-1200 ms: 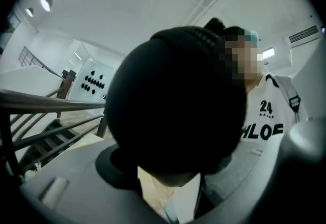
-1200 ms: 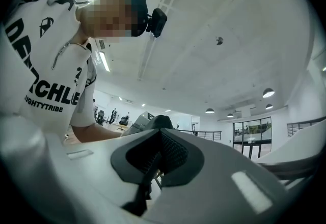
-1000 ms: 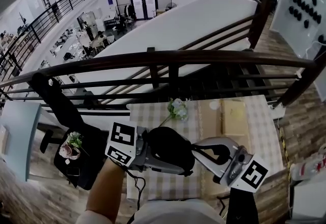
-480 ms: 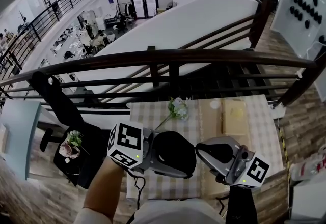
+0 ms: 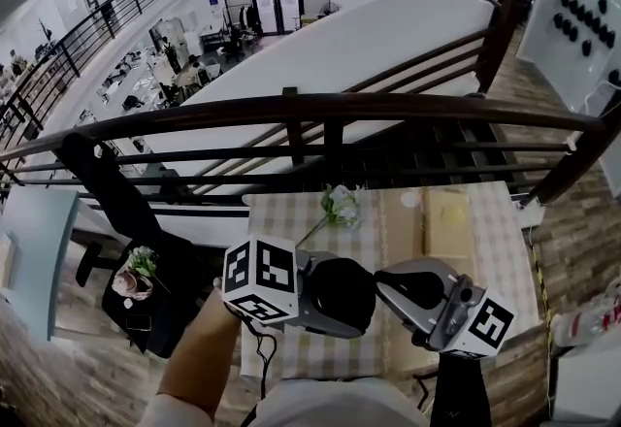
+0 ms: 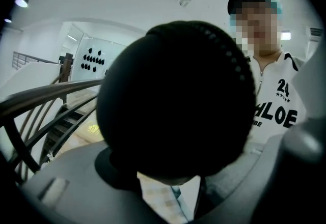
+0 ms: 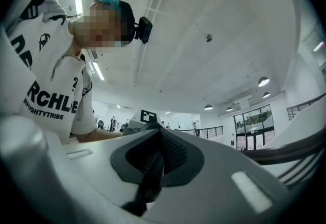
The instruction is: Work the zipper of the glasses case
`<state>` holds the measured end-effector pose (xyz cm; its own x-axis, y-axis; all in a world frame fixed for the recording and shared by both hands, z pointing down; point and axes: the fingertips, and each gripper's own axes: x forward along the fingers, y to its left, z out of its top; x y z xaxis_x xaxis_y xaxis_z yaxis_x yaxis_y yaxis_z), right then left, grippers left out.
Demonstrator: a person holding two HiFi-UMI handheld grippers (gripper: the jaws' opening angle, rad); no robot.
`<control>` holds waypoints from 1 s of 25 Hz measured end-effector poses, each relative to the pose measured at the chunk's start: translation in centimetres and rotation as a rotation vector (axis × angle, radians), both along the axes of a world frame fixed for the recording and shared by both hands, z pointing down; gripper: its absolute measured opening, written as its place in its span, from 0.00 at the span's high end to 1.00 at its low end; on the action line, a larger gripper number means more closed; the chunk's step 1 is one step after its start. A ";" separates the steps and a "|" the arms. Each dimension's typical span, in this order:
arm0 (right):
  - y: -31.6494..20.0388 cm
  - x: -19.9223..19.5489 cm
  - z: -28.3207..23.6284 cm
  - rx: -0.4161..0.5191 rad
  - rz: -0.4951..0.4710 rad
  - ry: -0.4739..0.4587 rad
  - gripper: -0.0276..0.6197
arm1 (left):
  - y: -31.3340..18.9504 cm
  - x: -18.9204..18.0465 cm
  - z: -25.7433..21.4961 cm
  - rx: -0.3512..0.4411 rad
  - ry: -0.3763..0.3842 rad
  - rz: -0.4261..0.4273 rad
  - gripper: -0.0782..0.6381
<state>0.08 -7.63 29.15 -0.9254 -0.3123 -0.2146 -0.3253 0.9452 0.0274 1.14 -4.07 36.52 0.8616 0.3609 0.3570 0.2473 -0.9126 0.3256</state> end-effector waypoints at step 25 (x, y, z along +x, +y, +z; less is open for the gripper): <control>2.4 -0.4 0.6 0.114 0.032 0.265 0.89 | -0.6 -1.9 0.2 0.050 0.129 -0.055 0.51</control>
<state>-0.36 -5.20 29.78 -0.9440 -0.3299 -0.0017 -0.3221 0.9205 0.2213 -0.80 -4.62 36.72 0.9194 0.2965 0.2584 0.2334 -0.9402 0.2482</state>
